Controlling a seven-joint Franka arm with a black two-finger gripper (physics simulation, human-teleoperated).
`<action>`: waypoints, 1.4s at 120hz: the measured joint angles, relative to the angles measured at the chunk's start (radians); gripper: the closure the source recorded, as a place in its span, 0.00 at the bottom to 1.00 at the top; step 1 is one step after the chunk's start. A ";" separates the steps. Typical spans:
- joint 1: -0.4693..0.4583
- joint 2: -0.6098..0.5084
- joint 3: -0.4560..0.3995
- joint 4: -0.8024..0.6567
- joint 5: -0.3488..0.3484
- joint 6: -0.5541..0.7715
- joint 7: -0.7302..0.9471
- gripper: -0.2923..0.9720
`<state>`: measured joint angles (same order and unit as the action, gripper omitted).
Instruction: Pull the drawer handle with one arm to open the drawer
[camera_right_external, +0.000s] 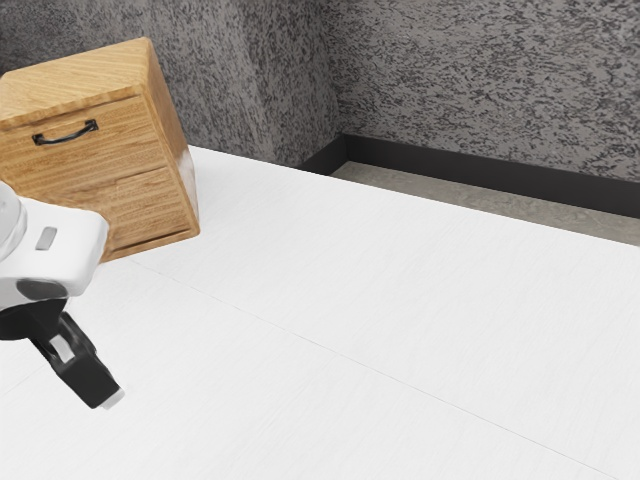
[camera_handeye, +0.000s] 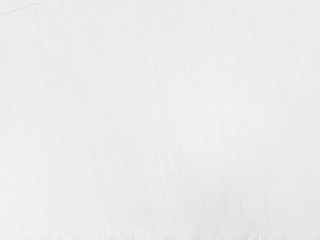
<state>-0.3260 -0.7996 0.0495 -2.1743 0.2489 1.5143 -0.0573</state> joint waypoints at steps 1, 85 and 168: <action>0.003 -0.006 -0.001 -0.005 0.002 0.001 0.005 0.23; 0.208 0.201 0.408 0.226 0.357 0.357 0.712 0.23; -0.594 0.357 1.197 0.576 0.430 0.468 1.061 0.23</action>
<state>-0.9203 -0.4421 1.2465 -1.5986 0.6791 1.9827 1.0037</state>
